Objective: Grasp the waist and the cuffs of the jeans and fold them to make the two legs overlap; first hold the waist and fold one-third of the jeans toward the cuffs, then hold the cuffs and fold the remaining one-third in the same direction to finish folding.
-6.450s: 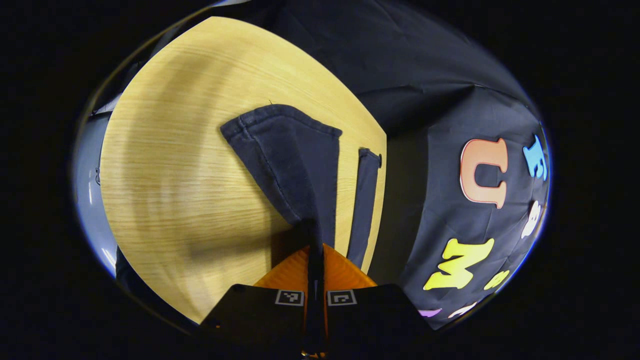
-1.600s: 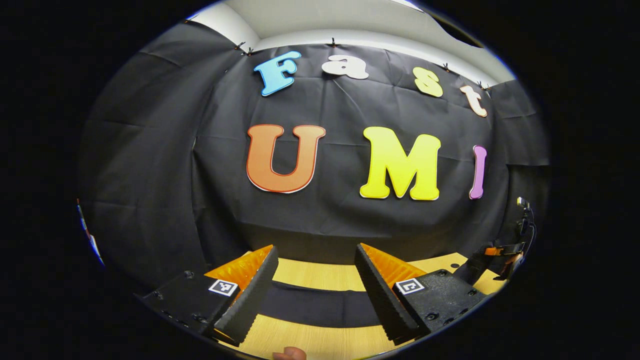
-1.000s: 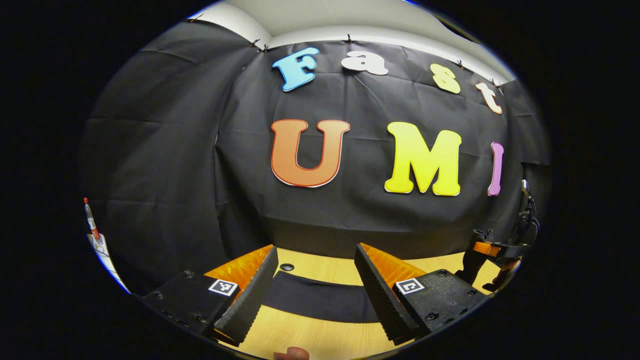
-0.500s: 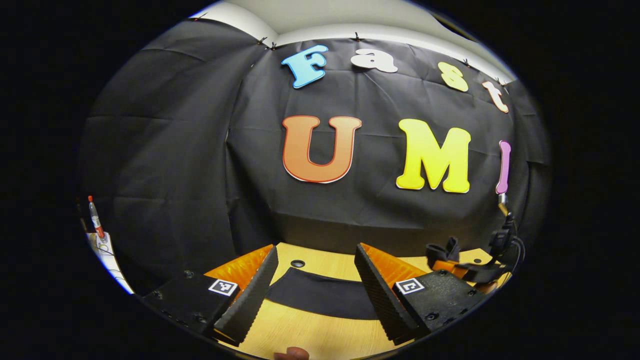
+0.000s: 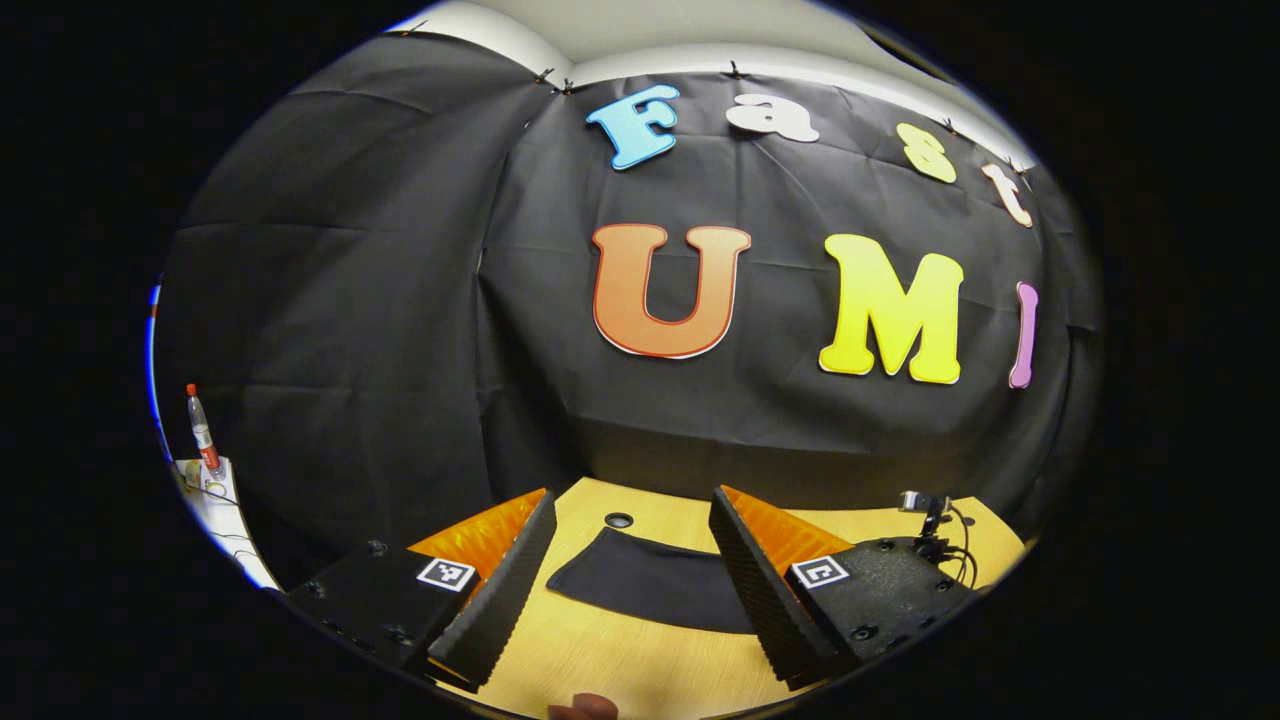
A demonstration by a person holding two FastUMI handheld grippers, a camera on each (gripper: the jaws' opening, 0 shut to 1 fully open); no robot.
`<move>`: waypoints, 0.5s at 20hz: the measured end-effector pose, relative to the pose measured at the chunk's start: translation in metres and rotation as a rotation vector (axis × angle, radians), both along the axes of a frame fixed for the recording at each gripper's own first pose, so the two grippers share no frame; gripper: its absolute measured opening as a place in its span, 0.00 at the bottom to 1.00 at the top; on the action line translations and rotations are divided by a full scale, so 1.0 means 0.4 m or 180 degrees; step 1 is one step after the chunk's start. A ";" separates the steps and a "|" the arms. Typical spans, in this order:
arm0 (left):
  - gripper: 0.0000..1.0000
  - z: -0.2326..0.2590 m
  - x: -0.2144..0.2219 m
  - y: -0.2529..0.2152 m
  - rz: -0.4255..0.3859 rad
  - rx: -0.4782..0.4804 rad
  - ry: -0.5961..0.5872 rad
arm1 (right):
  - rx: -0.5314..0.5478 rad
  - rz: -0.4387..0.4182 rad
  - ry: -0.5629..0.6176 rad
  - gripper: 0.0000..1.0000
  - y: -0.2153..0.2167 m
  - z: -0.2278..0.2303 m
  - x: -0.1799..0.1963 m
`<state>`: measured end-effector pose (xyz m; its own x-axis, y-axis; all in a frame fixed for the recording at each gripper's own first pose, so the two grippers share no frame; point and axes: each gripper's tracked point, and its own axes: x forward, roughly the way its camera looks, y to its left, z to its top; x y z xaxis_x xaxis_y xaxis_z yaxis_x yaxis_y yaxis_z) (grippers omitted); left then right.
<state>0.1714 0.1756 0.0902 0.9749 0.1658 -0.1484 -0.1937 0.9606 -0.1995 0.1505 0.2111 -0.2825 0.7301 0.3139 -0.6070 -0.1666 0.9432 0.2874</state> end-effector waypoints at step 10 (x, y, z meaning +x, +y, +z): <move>0.99 -0.020 0.018 0.024 0.0066 -0.0177 0.0000 | 0.0404 0.0705 -0.0559 0.97 0.134 0.231 -0.059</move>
